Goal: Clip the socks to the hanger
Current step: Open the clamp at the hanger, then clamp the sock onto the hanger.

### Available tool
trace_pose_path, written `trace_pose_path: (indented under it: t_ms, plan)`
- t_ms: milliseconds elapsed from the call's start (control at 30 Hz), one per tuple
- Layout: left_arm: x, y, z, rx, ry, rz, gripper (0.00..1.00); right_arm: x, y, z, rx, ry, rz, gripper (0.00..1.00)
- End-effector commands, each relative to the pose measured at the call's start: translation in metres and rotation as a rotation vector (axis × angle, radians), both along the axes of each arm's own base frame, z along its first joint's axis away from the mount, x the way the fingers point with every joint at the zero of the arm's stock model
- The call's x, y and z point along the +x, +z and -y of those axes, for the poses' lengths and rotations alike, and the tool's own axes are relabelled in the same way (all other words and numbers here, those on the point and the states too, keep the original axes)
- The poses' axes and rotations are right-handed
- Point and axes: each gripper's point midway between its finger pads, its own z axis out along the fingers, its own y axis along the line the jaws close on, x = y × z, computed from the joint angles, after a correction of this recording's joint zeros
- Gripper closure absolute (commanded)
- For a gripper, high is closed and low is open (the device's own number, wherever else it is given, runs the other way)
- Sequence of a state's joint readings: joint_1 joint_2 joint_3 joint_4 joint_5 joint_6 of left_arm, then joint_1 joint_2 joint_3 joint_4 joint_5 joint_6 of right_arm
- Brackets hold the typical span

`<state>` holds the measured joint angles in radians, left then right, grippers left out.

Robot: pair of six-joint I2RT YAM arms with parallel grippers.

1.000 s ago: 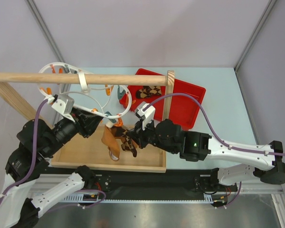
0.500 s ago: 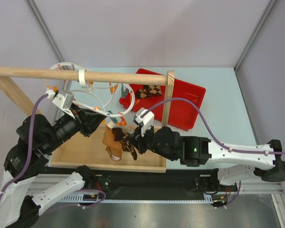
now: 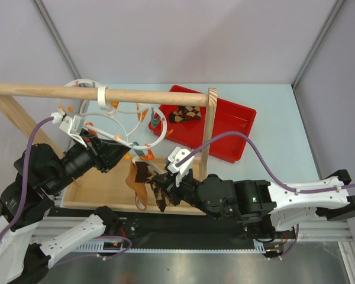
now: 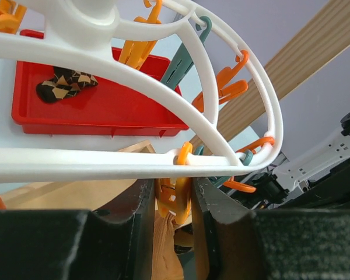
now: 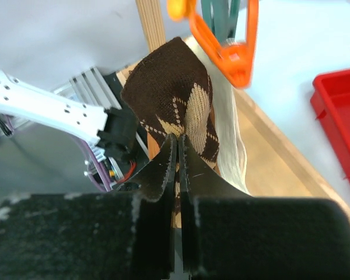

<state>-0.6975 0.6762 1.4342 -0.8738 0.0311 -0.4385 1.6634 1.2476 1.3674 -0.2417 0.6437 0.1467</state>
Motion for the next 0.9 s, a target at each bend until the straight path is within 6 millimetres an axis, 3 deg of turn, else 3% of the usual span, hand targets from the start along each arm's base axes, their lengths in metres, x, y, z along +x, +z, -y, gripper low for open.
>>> trace_pose_path:
  t_ms: [0,100,233,367,500,700,867]
  plan:
    - [-0.005,0.018,0.0,-0.084,0.002,-0.01,1.0,0.006,0.034,0.0,0.058,-0.054,0.042,1.0]
    - [-0.008,0.019,0.0,-0.116,0.004,-0.036,1.0,0.006,0.035,-0.013,0.053,-0.062,0.043,1.0]
    - [-0.012,0.021,-0.003,-0.157,0.018,-0.067,1.0,0.006,0.018,-0.031,0.009,-0.09,0.052,1.0]
    - [-0.019,0.027,-0.011,-0.218,0.04,-0.088,1.0,0.006,0.001,-0.027,-0.022,-0.156,0.069,1.0]
    - [-0.022,0.023,-0.007,-0.247,0.029,-0.135,1.0,0.009,-0.003,-0.023,-0.001,-0.18,0.083,1.0]
    - [-0.019,0.018,-0.004,-0.295,0.041,-0.18,1.0,0.013,0.016,-0.012,0.041,-0.223,0.146,1.0]
    - [-0.018,0.017,0.0,-0.331,0.042,-0.209,1.0,0.002,0.026,-0.003,0.042,-0.261,0.258,1.0]
